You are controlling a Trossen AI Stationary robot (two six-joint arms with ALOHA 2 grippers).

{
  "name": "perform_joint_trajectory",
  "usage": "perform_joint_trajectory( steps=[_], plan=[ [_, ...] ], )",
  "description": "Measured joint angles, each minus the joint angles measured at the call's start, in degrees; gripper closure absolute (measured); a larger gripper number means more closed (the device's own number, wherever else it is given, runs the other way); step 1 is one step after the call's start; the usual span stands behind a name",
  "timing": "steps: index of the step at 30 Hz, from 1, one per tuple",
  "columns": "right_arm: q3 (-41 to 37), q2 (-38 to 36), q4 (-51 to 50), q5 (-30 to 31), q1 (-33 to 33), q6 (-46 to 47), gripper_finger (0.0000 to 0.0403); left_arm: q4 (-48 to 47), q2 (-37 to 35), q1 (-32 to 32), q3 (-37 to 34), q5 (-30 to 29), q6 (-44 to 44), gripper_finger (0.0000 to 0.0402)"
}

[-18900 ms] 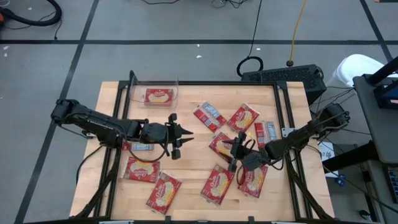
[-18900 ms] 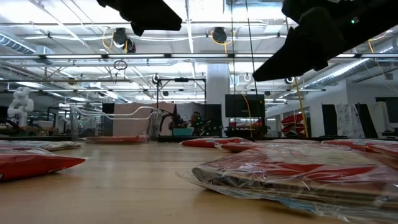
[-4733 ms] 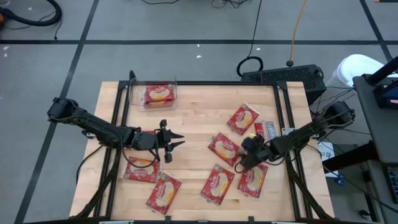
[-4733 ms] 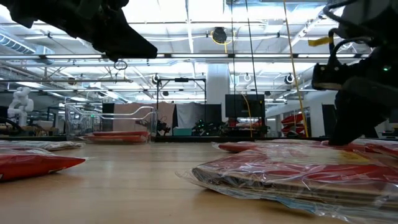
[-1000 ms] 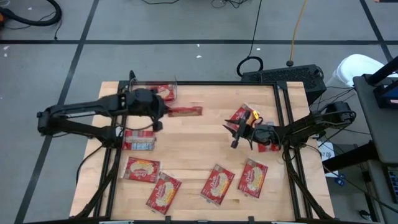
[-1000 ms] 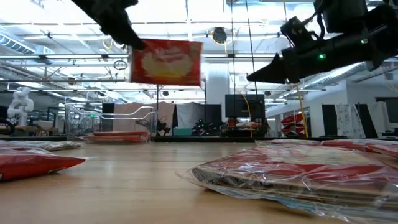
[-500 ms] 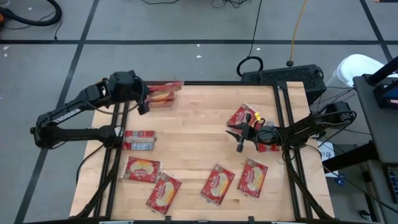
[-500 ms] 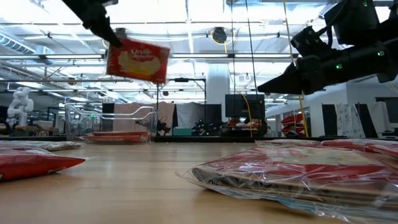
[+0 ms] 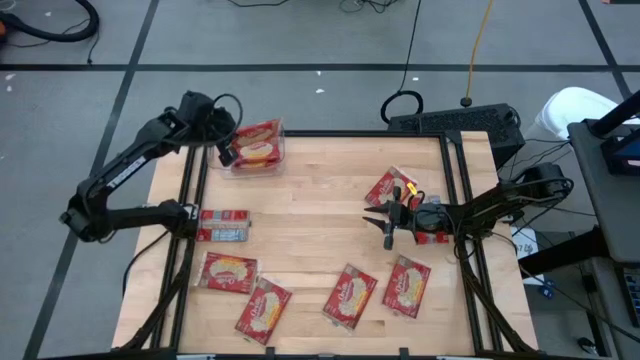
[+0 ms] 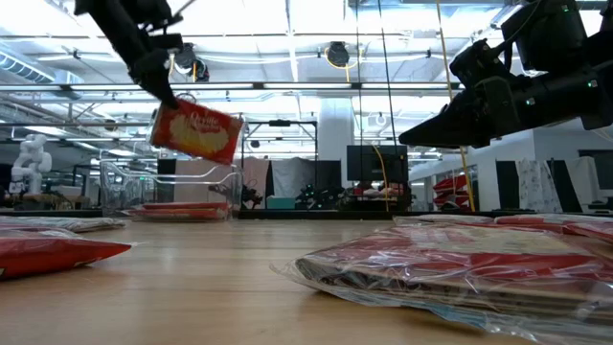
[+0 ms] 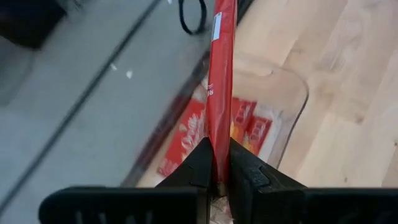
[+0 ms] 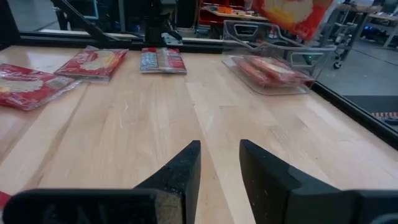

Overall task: Sort popcorn bags into baskets
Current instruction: Put the red popcorn bag into the transparent bin

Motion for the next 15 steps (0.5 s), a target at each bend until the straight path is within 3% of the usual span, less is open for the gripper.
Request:
perform_joint_trajectory(
  steps=[7,12,15],
  plan=[
    [0.0,0.0,0.0,0.0,1.6,0.3,0.0296,-3.9,6.5,5.0,0.0,4.4,0.6,0.0369],
    [0.0,0.0,0.0,0.0,2.8,0.3,0.0296,-4.9,10.5,7.8,0.0,12.2,1.3,0.0366],
    [0.0,0.0,0.0,0.0,3.2,0.3,0.0296,-5.0,12.7,8.8,0.0,12.9,1.4,0.0366]
  ],
)
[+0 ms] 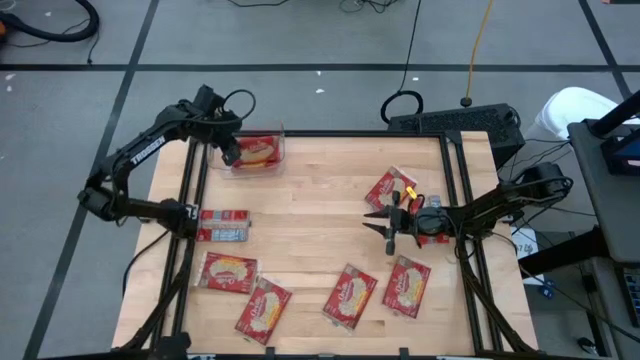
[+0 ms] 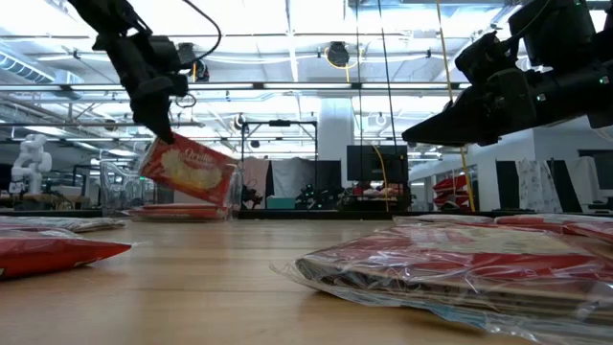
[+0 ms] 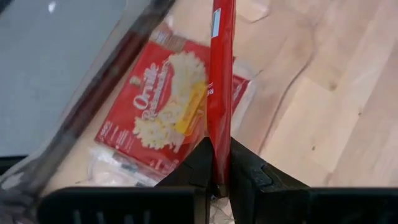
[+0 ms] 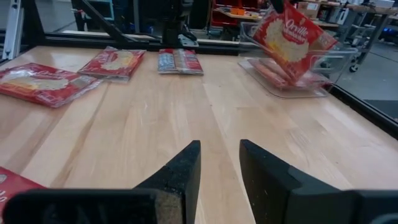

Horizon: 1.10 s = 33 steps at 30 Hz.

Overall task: Sort popcorn bags into baskets
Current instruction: Put the red popcorn bag into the transparent bin

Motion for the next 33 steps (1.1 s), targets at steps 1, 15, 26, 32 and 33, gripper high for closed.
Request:
perform_joint_trajectory(
  steps=[1,15,26,32,33],
  plan=[
    [0.0,0.0,0.0,0.0,0.0,0.0,0.0296,-0.1,0.6,0.3,0.0,0.0,0.0,0.0365],
    [0.0,0.0,0.0,0.1,0.0,0.1,0.0296,-0.3,3.4,1.1,0.0,-7.8,-0.5,0.0361],
    [0.0,0.0,0.0,0.2,0.0,0.6,0.0296,2.1,3.4,-0.4,0.0,-15.8,-2.4,0.0247],
    [0.0,0.0,0.0,0.2,0.0,1.1,0.0296,5.2,3.4,-3.3,0.0,-18.2,-7.2,0.0226],
    [0.0,0.0,0.0,0.2,0.0,1.5,0.0296,5.3,3.4,-4.2,0.0,-18.2,-7.5,0.0229]
  ],
)
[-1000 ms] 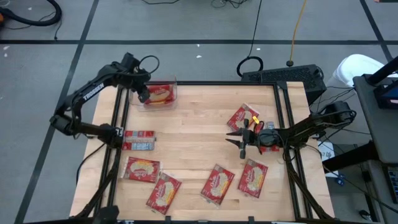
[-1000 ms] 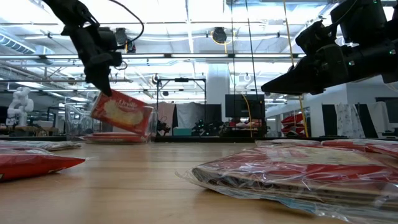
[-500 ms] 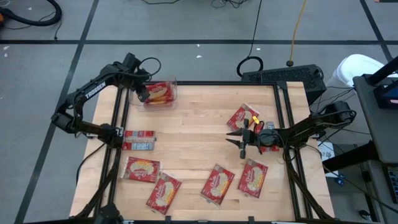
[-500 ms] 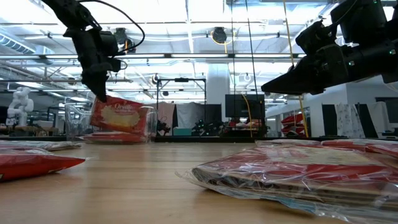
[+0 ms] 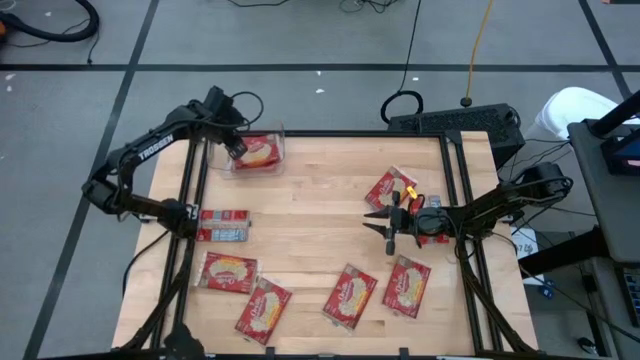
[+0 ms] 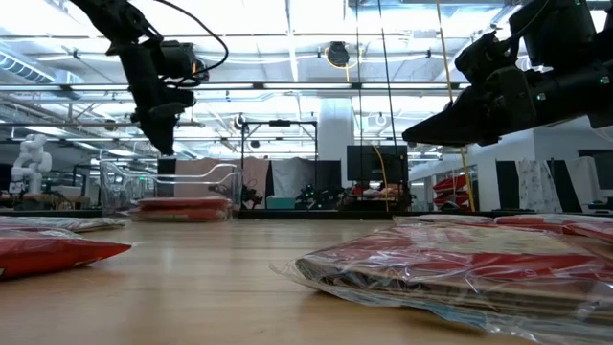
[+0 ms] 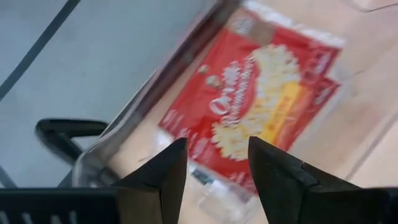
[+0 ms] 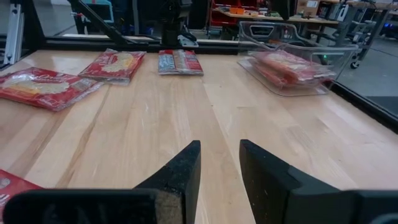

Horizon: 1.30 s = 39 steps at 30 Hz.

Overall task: Sort popcorn bags into baskets
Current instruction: Put the red popcorn bag into the transparent bin

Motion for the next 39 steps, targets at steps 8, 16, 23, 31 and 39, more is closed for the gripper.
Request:
perform_joint_trajectory(
  steps=[8,16,23,31,39],
  plan=[
    [0.0,0.0,-2.0,7.7,0.0,7.4,0.0296,0.3,0.0,-10.1,0.0,0.2,-7.8,0.0272],
    [4.2,0.0,-17.2,10.8,0.0,9.2,0.0292,11.9,-2.5,-24.2,-4.1,1.3,-13.1,0.0307],
    [20.3,0.0,-56.3,12.4,0.0,12.9,0.0263,28.5,-7.2,-38.6,-10.1,-4.1,-17.6,0.0309],
    [27.5,0.0,-79.5,16.7,-2.4,32.1,0.0249,51.3,-6.2,-50.3,-18.0,-6.7,-19.0,0.0309],
    [21.3,0.0,-72.7,8.9,-7.7,45.3,0.0259,65.6,-5.0,-57.2,-24.6,-6.7,-19.8,0.0309]
  ],
)
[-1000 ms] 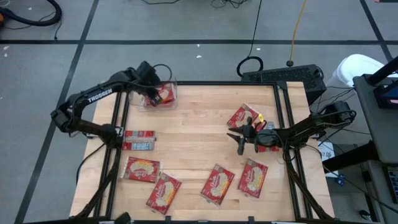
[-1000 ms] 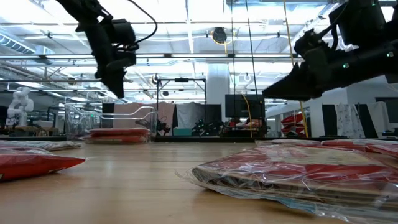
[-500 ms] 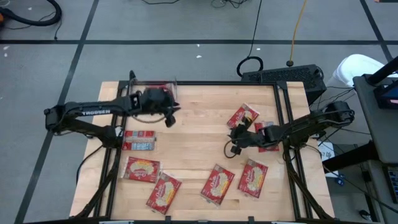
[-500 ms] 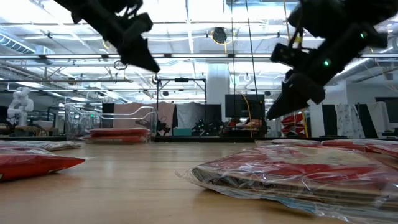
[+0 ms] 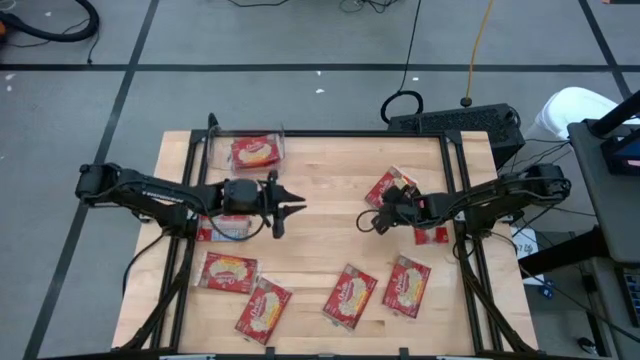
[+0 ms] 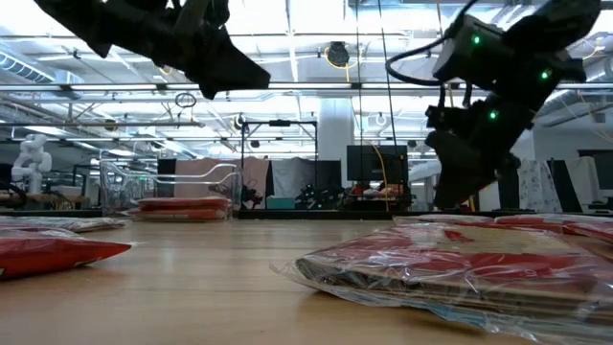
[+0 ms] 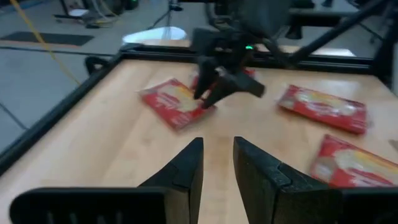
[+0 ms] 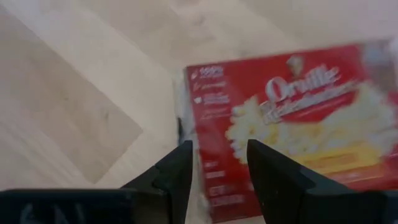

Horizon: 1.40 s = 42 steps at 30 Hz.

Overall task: Sort popcorn bags into baskets
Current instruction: Put the red popcorn bag into the transparent bin

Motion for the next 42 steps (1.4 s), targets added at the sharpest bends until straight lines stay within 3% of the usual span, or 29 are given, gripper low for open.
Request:
perform_joint_trajectory(
  steps=[11,14,17,21,26,31,35,42],
  plan=[
    [-8.1,4.1,25.5,-14.1,-1.0,7.1,0.0269,1.3,-0.1,-5.8,-0.2,-1.9,0.0,0.0309],
    [-8.6,6.6,37.1,-17.5,-0.5,3.8,0.0272,1.5,-0.1,-6.1,-0.2,-2.4,0.1,0.0309],
    [-7.8,6.5,44.9,-16.7,-0.9,-2.0,0.0273,1.5,-0.1,-6.1,-0.2,-2.4,0.2,0.0309],
    [-6.0,2.5,40.6,-15.1,-4.2,-7.6,0.0273,1.3,-0.1,-6.3,-0.2,-2.4,0.0,0.0309],
    [-3.7,-3.2,25.5,-15.2,-12.1,-14.1,0.0273,1.1,-0.1,-6.3,-0.2,-2.4,0.1,0.0309],
    [-3.4,-4.7,16.6,-24.0,-22.5,-20.0,0.0269,1.6,-0.1,-5.6,-0.2,-2.5,0.7,0.0309],
    [-3.4,-3.3,13.3,-30.1,-29.8,-20.8,0.0243,1.8,-0.1,-4.7,-0.2,-2.9,0.7,0.0309],
    [-3.5,-2.9,10.0,-33.9,-34.8,-20.3,0.0183,1.8,-0.1,-4.0,-0.2,-2.9,-0.1,0.0309]
  ],
)
